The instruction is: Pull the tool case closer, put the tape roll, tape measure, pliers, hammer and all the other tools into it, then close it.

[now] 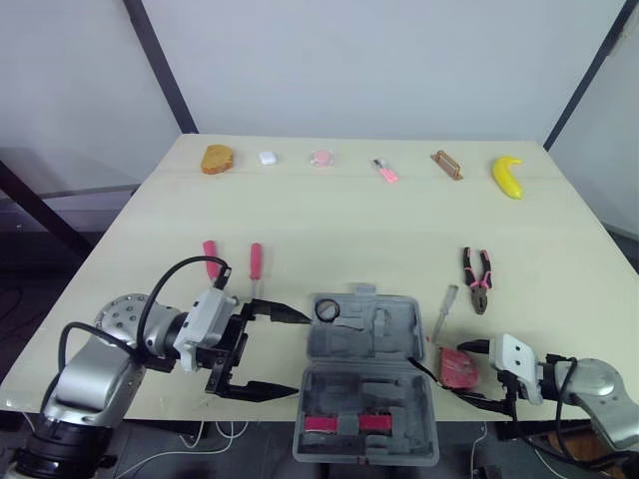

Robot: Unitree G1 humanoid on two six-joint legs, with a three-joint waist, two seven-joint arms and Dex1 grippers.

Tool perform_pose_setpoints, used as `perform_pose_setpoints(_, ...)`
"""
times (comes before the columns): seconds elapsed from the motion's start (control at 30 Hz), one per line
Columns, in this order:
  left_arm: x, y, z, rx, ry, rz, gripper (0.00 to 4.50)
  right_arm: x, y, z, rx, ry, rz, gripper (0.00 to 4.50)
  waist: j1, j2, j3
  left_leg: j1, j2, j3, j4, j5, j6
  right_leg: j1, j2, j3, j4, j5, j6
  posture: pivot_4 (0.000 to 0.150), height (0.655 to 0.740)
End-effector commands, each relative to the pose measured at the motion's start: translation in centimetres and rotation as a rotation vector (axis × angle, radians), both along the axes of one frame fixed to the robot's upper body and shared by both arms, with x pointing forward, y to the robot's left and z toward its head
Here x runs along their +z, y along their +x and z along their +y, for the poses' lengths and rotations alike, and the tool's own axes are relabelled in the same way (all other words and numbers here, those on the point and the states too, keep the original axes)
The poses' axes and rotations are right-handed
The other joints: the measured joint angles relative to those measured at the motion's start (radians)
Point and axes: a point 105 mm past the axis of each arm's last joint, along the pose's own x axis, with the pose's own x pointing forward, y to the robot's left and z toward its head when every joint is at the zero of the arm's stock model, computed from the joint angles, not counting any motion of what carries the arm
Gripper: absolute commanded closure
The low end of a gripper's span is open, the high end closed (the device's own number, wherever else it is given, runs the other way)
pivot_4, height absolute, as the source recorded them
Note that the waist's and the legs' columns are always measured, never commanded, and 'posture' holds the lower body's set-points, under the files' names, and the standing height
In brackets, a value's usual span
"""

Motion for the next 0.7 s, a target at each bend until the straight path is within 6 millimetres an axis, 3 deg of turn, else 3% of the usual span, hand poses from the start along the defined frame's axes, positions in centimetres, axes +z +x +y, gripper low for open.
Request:
perform_pose_setpoints(0.03,0.9,-0.3,0.0,-0.019,-0.015,-0.047,0.00,0.4,0.0,-0.2,0.013,-0.002,-0.030,1.44,0.000,0.000,0.000,0.000,0.000,0.000,0.000,0.000,0.000,0.000,0.000,0.000,0.000,0.000,0.000,0.150,0.7400)
perform_pose_setpoints(0.23,1.0,0.1,-0.1,0.001,-0.048,-0.049,0.00,1.7,-0.6,-0.8,0.050,-0.047,-0.015,1.53,0.002,0.001,0.000,0.000,0.000,0.000,0.000,0.000,0.000,0.000,-0.001,0.000,0.001,0.000,0.000,0.150,0.7400)
perform_pose_setpoints(0.47,0.9,0.2,-0.1,0.044,-0.081,-0.040,0.00,6.0,0.3,-0.4,0.104,-0.128,-0.031,1.53,-0.005,0.003,0.002,0.001,0.000,-0.001,0.000,0.000,0.000,0.000,0.000,0.002,0.002,0.000,0.000,0.150,0.7400)
perform_pose_setpoints(0.6,0.7,0.4,0.1,0.081,-0.094,-0.033,0.00,7.6,1.1,1.2,0.135,-0.152,-0.028,1.53,-0.001,0.003,0.002,0.001,0.000,-0.001,0.000,0.000,0.000,0.000,0.000,0.001,0.002,0.000,0.000,0.150,0.7400)
perform_pose_setpoints(0.7,0.8,0.9,0.4,0.157,-0.133,-0.027,0.00,9.2,2.6,3.5,0.190,-0.217,-0.020,1.53,-0.003,0.004,0.003,0.001,0.000,-0.001,0.000,0.000,0.000,-0.001,0.000,0.001,0.002,0.000,0.000,0.150,0.7400)
